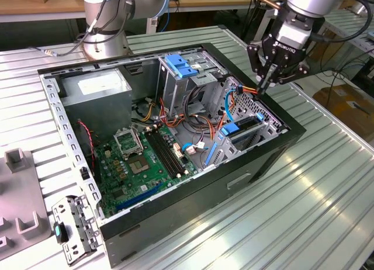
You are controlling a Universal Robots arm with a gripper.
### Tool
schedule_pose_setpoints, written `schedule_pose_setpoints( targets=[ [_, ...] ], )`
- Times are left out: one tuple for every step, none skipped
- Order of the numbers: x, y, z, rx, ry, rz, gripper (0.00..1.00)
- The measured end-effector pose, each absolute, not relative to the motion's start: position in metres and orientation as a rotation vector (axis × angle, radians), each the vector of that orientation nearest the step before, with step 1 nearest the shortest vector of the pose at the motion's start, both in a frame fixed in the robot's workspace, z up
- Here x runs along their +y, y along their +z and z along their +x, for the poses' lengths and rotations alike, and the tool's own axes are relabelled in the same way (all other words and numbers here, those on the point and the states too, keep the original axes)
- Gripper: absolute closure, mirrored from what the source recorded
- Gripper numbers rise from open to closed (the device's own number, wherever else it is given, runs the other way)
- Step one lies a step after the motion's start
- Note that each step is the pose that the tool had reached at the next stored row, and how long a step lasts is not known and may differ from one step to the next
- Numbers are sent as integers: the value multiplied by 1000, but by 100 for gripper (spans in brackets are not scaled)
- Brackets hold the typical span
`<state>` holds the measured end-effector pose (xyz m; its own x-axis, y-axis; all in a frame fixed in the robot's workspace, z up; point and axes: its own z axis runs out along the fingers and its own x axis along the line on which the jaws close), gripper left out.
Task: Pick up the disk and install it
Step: 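Insert the first disk wire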
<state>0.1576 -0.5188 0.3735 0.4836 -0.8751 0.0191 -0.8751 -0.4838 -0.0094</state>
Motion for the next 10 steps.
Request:
schedule_pose_setpoints(
  targets=[
    [-519, 374, 157, -1603, 33, 2700, 84],
    [-519, 374, 156, -1608, 33, 2697, 84],
    [-519, 373, 155, -1613, 33, 2694, 84],
    [-519, 374, 154, -1621, 33, 2689, 84],
    [-519, 373, 154, -1645, 33, 2674, 84],
    [-519, 373, 154, -1671, 33, 2657, 84],
    [-519, 373, 154, -1692, 33, 2644, 84],
    [-519, 373, 154, -1709, 33, 2633, 84],
    [-519, 373, 154, -1724, 33, 2623, 84],
    [-519, 373, 154, -1736, 33, 2615, 84]
  ],
)
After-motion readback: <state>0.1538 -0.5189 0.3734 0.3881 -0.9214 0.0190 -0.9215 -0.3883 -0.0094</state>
